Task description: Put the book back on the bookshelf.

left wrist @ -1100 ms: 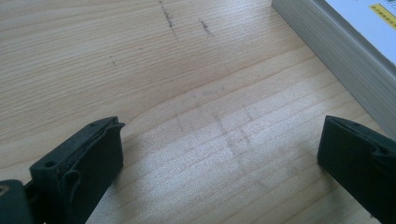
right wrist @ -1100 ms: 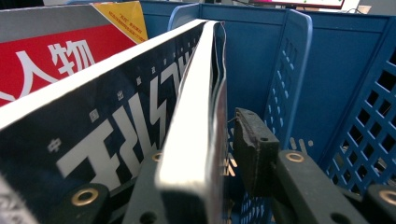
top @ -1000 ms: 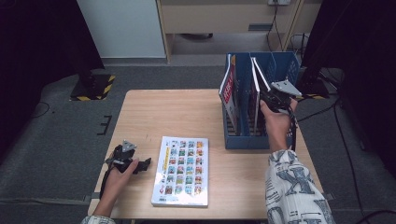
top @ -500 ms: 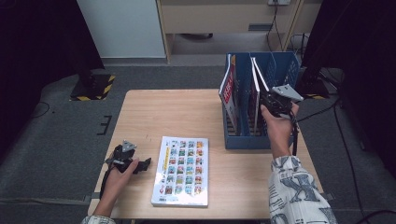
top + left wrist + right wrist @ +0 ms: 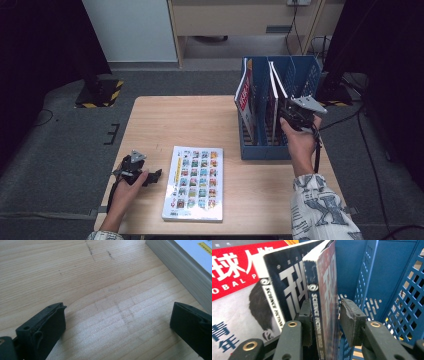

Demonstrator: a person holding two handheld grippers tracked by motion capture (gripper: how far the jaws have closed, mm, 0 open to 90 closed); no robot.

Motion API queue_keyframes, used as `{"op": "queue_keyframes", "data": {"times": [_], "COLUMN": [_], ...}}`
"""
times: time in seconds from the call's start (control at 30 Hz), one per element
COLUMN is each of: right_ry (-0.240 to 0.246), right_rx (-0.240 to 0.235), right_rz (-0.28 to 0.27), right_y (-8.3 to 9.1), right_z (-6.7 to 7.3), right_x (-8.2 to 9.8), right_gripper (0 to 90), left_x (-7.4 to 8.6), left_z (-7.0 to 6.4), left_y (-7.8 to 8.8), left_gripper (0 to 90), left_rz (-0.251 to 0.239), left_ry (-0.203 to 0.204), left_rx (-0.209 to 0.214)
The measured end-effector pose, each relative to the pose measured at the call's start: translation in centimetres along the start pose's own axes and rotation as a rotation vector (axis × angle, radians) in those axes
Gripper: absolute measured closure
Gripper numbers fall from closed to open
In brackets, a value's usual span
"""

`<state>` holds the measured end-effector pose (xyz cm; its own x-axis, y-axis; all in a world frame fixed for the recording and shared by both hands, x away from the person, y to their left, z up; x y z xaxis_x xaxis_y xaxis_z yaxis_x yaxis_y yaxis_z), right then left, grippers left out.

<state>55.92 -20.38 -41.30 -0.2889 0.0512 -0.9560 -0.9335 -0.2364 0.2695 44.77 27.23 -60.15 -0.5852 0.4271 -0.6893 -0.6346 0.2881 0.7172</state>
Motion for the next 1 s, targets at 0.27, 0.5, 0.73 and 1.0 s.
{"op": "queue_keyframes", "data": {"times": [0.27, 0.5, 0.73, 1.0], "right_ry": [-0.008, -0.007, -0.011, -0.025], "right_rx": [-0.012, -0.025, -0.044, -0.081], "right_rz": [0.001, 0.001, 0.001, -0.004], "right_y": [0.9, 1.7, 2.7, 4.1], "right_z": [0.1, 0.2, 0.3, 1.1], "right_x": [0.6, 0.8, 1.2, 1.9], "right_gripper": [66.9, 69.0, 67.0, 55.4], "left_x": [0.0, 0.0, 0.0, 0.0], "left_z": [0.0, 0.0, 0.0, 0.0], "left_y": [0.0, 0.0, 0.0, 0.0], "left_gripper": [0.0, 0.0, 0.0, 0.0], "left_rz": [0.0, 0.0, 0.0, 0.0], "left_ry": [0.0, 0.0, 0.0, 0.0], "left_rx": [0.0, 0.0, 0.0, 0.0]}}
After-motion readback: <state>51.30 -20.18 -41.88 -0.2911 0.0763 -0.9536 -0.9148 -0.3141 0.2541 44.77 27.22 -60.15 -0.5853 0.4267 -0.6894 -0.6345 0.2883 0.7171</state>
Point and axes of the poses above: each handheld gripper's, and its own axes: y roughly backward along the jaws, x roughly out of its underside, z roughly to its left, the point moved 9 cm from there along -y, roughly forward along the jaws, and after that the axes turned 8 degrees about -y, right-handed, at the moved point
